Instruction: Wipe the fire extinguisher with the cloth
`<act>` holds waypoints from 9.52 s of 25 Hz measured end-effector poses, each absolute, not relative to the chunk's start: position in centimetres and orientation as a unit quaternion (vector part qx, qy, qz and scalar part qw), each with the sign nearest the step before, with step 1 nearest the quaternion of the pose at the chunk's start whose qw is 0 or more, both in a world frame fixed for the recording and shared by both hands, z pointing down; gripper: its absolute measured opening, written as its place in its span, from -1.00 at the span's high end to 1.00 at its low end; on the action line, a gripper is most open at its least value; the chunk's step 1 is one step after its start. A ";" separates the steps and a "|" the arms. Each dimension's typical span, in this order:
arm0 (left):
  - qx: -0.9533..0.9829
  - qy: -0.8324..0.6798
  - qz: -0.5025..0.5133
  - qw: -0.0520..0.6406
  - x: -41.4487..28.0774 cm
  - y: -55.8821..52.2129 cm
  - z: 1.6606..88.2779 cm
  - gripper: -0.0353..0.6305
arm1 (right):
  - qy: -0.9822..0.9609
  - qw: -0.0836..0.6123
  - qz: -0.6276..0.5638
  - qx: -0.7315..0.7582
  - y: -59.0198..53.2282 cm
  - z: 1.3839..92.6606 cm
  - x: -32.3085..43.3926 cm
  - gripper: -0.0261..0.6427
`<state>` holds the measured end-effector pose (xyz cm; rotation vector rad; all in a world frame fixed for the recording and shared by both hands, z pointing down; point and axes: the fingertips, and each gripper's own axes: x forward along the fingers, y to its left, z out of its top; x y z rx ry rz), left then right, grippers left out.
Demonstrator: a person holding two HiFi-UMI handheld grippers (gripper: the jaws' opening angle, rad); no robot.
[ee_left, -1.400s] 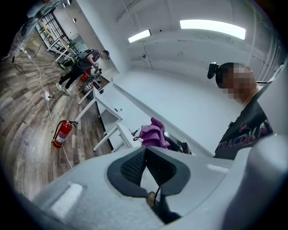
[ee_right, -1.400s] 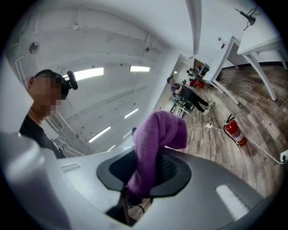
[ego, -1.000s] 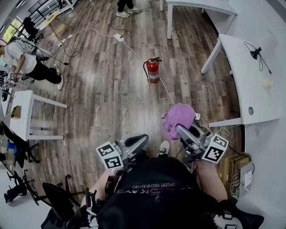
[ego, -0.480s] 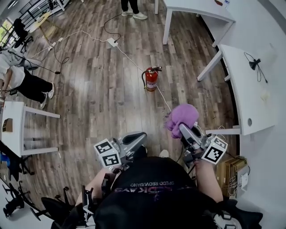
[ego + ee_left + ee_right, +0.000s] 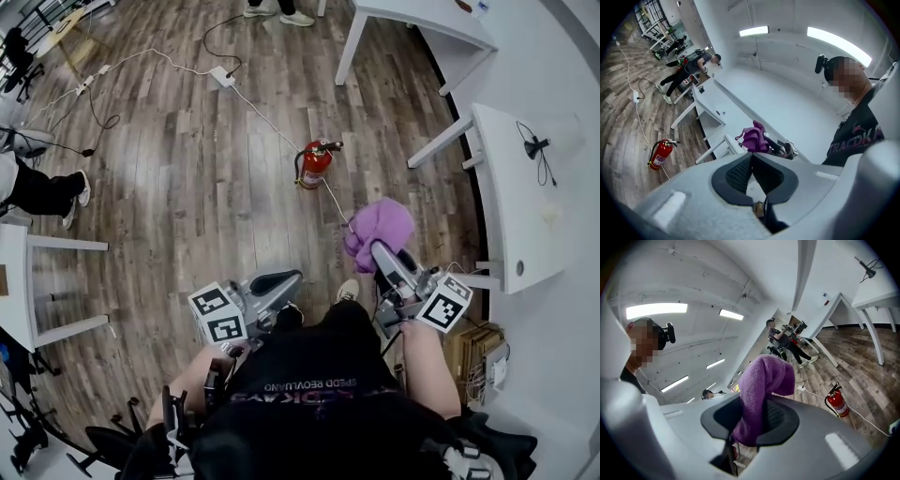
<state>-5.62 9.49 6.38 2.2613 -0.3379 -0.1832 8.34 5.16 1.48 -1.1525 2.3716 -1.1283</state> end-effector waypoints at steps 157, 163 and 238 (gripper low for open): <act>0.830 -0.109 -0.202 0.508 5.1 -3.5 61.0 0.90 | 0.754 0.019 -0.521 -0.400 -29.4 74.9 2.2 0.67; 0.828 -0.111 -0.197 0.512 5.3 -3.6 61.4 0.90 | 0.738 -0.149 -0.471 -0.460 -28.8 87.8 4.6 0.67; 0.808 -0.130 -0.161 0.551 9.4 -4.5 65.2 0.90 | 0.868 -0.310 -0.036 -0.386 -38.6 70.4 22.8 0.67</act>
